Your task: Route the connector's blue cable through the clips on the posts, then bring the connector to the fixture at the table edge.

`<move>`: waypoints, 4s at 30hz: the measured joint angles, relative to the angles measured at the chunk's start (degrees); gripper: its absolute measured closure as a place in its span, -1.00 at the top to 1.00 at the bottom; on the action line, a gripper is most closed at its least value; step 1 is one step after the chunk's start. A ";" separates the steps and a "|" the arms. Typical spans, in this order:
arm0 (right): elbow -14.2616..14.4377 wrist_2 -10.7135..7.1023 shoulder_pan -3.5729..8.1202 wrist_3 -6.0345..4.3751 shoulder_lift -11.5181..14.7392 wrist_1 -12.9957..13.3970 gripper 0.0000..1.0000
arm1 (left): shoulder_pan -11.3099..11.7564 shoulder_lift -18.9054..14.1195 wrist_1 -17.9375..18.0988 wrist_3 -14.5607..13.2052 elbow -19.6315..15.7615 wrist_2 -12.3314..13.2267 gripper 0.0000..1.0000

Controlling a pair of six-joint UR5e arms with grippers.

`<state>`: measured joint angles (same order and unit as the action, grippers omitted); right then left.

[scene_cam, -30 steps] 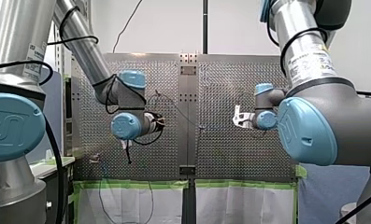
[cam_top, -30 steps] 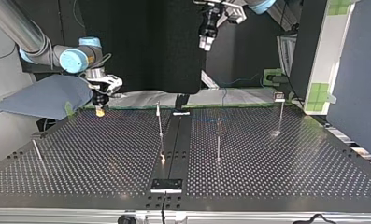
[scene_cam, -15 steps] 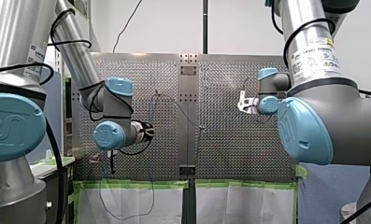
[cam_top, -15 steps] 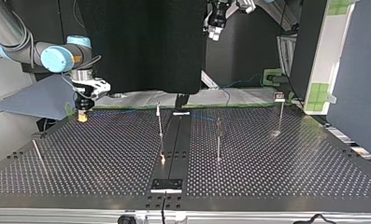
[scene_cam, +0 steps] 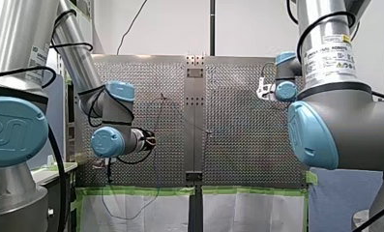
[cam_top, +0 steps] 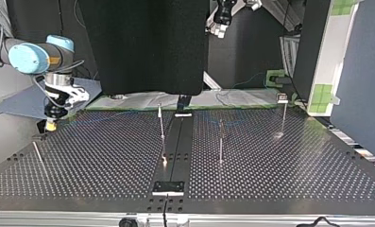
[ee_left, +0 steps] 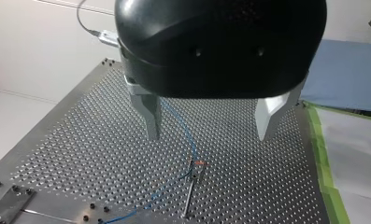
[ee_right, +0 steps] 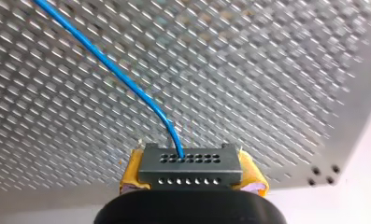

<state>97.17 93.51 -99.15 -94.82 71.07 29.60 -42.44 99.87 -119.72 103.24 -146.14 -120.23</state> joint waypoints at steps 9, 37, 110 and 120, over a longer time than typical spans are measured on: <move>-1.35 0.40 2.82 1.56 2.61 -4.08 -0.97 | 0.13 0.00 -2.19 -0.89 1.01 -0.15 1.00; -4.25 -12.13 10.96 6.33 -1.77 -8.08 -0.97 | 0.57 0.00 -6.28 -0.93 3.23 -0.22 1.00; -9.65 -30.92 14.43 5.33 -7.58 -6.12 -0.97 | 1.08 0.00 -8.70 -2.34 3.69 -0.88 1.00; -10.13 -30.96 14.33 5.27 -7.88 -5.90 -0.97 | 1.49 0.01 -8.66 -2.34 3.71 -0.76 1.00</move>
<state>87.04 62.55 -84.82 -89.55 63.19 23.70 -40.95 99.88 -128.38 100.90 -142.43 -120.99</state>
